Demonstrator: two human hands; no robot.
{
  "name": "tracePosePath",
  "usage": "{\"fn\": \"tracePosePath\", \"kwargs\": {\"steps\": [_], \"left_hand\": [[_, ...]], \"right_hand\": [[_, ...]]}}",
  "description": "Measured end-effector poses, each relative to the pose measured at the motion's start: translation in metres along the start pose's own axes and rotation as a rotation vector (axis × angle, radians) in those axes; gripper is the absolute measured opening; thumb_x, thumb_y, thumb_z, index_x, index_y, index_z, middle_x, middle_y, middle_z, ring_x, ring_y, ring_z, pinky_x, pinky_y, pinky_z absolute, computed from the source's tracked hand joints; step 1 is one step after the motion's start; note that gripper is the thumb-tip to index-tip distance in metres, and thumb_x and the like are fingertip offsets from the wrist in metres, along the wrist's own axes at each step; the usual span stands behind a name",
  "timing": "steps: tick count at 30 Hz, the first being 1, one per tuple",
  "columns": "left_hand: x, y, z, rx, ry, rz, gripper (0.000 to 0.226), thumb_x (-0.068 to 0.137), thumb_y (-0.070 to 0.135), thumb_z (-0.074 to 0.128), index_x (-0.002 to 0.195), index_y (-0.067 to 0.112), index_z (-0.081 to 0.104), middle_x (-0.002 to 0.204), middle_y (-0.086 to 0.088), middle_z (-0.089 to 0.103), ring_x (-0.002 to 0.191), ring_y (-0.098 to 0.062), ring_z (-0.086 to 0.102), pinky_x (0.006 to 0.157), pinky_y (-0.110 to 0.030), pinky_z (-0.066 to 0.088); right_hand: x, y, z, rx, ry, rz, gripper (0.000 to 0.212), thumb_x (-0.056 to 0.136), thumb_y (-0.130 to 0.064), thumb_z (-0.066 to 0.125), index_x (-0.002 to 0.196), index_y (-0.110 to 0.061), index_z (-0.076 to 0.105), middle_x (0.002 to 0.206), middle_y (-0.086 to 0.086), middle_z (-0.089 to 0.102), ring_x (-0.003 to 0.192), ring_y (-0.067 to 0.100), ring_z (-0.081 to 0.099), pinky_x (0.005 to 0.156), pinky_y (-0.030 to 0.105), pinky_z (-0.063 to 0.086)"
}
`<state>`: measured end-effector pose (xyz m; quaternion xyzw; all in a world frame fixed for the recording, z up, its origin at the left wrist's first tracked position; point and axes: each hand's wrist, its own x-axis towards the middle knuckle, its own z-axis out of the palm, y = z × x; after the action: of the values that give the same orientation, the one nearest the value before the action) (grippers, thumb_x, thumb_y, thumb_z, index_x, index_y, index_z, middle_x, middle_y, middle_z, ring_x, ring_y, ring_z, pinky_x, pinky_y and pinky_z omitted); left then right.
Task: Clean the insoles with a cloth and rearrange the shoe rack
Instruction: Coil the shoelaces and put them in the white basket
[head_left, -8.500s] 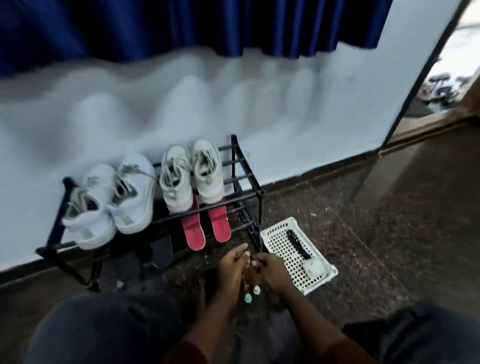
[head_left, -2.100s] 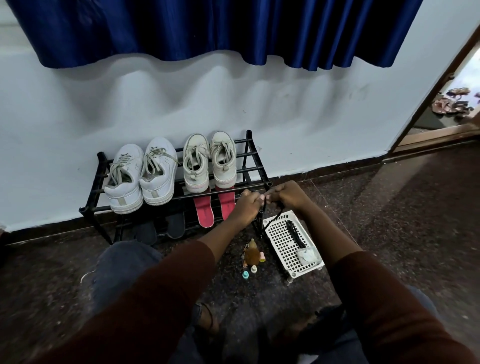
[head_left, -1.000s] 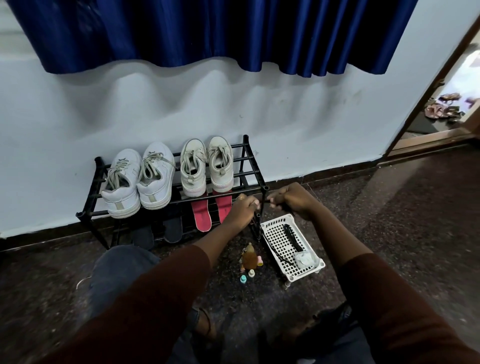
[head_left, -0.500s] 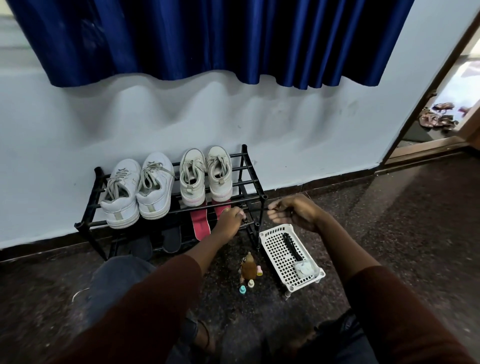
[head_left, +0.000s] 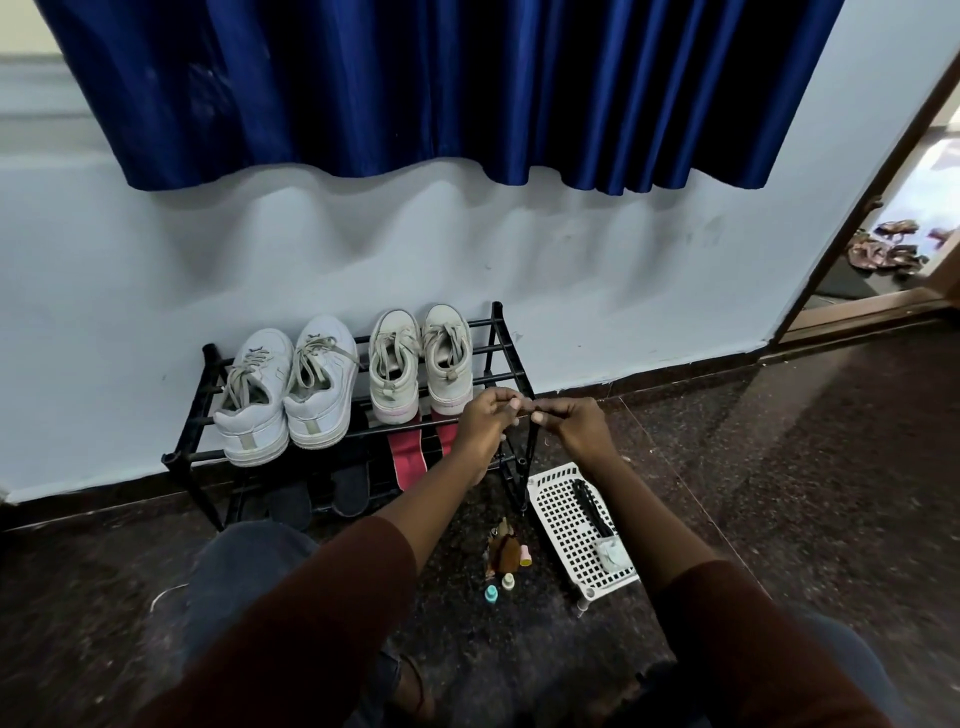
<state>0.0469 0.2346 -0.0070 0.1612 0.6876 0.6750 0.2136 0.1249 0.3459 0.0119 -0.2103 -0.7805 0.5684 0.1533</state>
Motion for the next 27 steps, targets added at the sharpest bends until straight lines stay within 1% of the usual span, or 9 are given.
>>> {"fn": "tracePosePath", "kwargs": {"steps": [2, 5, 8, 11, 13, 15, 20, 23, 27], "left_hand": [[0.000, 0.004, 0.001, -0.035, -0.015, 0.010, 0.006, 0.094, 0.009, 0.056, 0.097, 0.010, 0.061, 0.082, 0.005, 0.062, 0.072, -0.003, 0.054, 0.056, -0.007, 0.042], [0.001, 0.007, 0.002, -0.074, -0.031, -0.002, 0.010, 0.091, 0.008, 0.060, 0.099, 0.006, 0.065, 0.088, 0.004, 0.065, 0.083, -0.003, 0.058, 0.071, -0.011, 0.046], [-0.002, 0.011, 0.004, -0.089, -0.040, -0.032, 0.018, 0.091, 0.008, 0.060, 0.107, 0.002, 0.065, 0.086, 0.006, 0.064, 0.079, 0.003, 0.057, 0.060, -0.003, 0.042], [-0.002, 0.012, 0.003, -0.119, -0.066, -0.044, 0.022, 0.090, 0.005, 0.059, 0.110, -0.003, 0.064, 0.085, 0.003, 0.065, 0.082, -0.001, 0.059, 0.063, -0.003, 0.044], [-0.001, 0.013, 0.001, -0.120, -0.084, -0.045, 0.023, 0.089, 0.002, 0.059, 0.110, -0.006, 0.063, 0.085, 0.001, 0.066, 0.082, -0.002, 0.061, 0.068, -0.005, 0.046], [-0.001, 0.013, -0.001, -0.110, -0.112, -0.052, 0.025, 0.089, 0.000, 0.058, 0.112, -0.009, 0.061, 0.080, 0.005, 0.069, 0.077, 0.004, 0.064, 0.068, -0.005, 0.046], [-0.003, 0.013, -0.003, -0.077, -0.157, -0.017, 0.026, 0.090, -0.003, 0.056, 0.115, -0.010, 0.059, 0.068, 0.018, 0.070, 0.074, 0.010, 0.064, 0.071, -0.005, 0.047], [-0.003, 0.014, -0.004, -0.056, -0.171, -0.006, 0.024, 0.089, -0.002, 0.057, 0.113, -0.004, 0.061, 0.066, 0.021, 0.069, 0.072, 0.012, 0.062, 0.070, -0.005, 0.046], [0.001, 0.010, -0.005, -0.022, -0.161, 0.002, 0.019, 0.088, -0.001, 0.059, 0.105, -0.007, 0.064, 0.067, 0.018, 0.069, 0.073, 0.009, 0.062, 0.072, -0.007, 0.046]], "right_hand": [[0.000, -0.003, 0.004, 0.000, 0.061, -0.012, 0.021, 0.077, 0.003, 0.068, 0.095, -0.005, 0.073, 0.092, 0.012, 0.072, 0.087, 0.019, 0.066, 0.091, 0.043, 0.050], [-0.002, -0.008, 0.005, 0.056, 0.171, 0.016, 0.024, 0.073, 0.005, 0.071, 0.078, -0.017, 0.062, 0.072, 0.007, 0.070, 0.074, 0.021, 0.067, 0.080, 0.046, 0.054], [-0.003, -0.011, 0.004, 0.110, 0.225, -0.004, 0.036, 0.072, 0.005, 0.072, 0.080, -0.017, 0.046, 0.069, 0.007, 0.069, 0.071, 0.024, 0.068, 0.075, 0.047, 0.055], [-0.003, -0.012, 0.003, 0.129, 0.216, -0.028, 0.039, 0.074, 0.007, 0.070, 0.080, -0.019, 0.041, 0.069, 0.008, 0.067, 0.072, 0.026, 0.068, 0.076, 0.047, 0.055], [-0.003, -0.013, 0.001, 0.141, 0.200, -0.034, 0.039, 0.075, 0.008, 0.069, 0.080, -0.018, 0.040, 0.068, 0.008, 0.066, 0.068, 0.019, 0.067, 0.075, 0.042, 0.056], [-0.003, -0.015, -0.001, 0.152, 0.166, -0.027, 0.039, 0.075, 0.009, 0.068, 0.080, -0.017, 0.040, 0.068, 0.010, 0.066, 0.065, 0.015, 0.065, 0.072, 0.037, 0.055], [-0.001, -0.015, -0.005, 0.138, 0.050, -0.011, 0.041, 0.073, 0.007, 0.071, 0.081, -0.016, 0.039, 0.069, 0.013, 0.064, 0.064, 0.018, 0.061, 0.064, 0.032, 0.049], [0.001, -0.016, -0.007, 0.148, 0.012, -0.007, 0.041, 0.073, 0.008, 0.071, 0.081, -0.015, 0.039, 0.067, 0.011, 0.065, 0.064, 0.021, 0.060, 0.066, 0.035, 0.048], [0.003, -0.011, -0.008, 0.222, -0.009, 0.023, 0.039, 0.073, 0.012, 0.068, 0.082, -0.013, 0.040, 0.063, 0.008, 0.063, 0.067, 0.024, 0.057, 0.066, 0.039, 0.043]]}}
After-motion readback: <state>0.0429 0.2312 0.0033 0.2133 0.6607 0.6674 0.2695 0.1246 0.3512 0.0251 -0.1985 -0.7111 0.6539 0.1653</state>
